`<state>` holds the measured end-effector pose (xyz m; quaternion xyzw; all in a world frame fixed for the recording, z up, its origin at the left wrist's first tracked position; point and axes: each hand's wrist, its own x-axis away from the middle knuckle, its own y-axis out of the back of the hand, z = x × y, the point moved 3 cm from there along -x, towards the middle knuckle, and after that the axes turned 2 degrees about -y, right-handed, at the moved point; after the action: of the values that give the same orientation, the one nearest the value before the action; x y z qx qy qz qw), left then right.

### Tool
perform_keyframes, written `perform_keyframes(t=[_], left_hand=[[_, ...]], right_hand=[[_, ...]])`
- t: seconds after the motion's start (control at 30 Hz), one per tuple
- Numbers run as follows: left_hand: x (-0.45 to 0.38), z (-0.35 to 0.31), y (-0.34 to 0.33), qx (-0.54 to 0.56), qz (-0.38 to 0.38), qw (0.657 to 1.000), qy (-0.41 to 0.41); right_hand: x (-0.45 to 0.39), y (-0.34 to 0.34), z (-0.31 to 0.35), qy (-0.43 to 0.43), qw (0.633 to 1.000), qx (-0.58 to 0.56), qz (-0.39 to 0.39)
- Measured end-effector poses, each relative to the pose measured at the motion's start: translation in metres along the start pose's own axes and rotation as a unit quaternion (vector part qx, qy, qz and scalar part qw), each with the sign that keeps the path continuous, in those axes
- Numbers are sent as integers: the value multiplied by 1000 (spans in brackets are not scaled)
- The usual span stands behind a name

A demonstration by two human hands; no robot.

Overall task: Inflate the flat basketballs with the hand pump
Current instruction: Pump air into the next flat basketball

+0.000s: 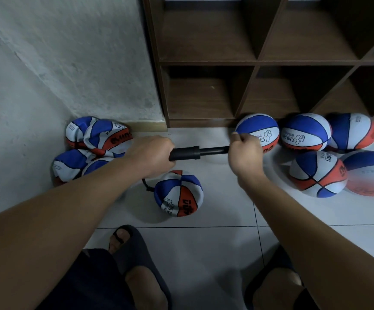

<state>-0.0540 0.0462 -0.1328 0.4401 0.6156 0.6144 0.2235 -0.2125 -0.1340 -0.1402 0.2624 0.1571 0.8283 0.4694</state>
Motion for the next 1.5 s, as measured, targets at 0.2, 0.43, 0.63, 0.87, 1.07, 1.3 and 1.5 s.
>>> perform_keyframes(t=[0.2, 0.43, 0.63, 0.87, 1.07, 1.3, 1.5], left_hand=[[3, -17, -6, 7, -2, 1000, -6], [4, -17, -12, -13, 8, 999, -30], [2, -15, -11, -12, -5, 999, -46], [0, 17, -5, -20, -20, 1000, -4], [-1, -7, -11, -20, -21, 999, -20], [2, -19, -13, -29, -10, 999, -31], [3, -14, -9, -32, -23, 999, -34]], right_hand=[[22, -23, 11, 43, 998, 10, 47], [31, -40, -5, 3, 996, 0, 91], [24, -34, -4, -6, 993, 11, 120], [-25, 22, -7, -29, 999, -19, -5], [8, -8, -12, -3, 1000, -15, -7], [29, -40, -9, 17, 997, -10, 69], [26, -44, -6, 9, 996, -13, 86]])
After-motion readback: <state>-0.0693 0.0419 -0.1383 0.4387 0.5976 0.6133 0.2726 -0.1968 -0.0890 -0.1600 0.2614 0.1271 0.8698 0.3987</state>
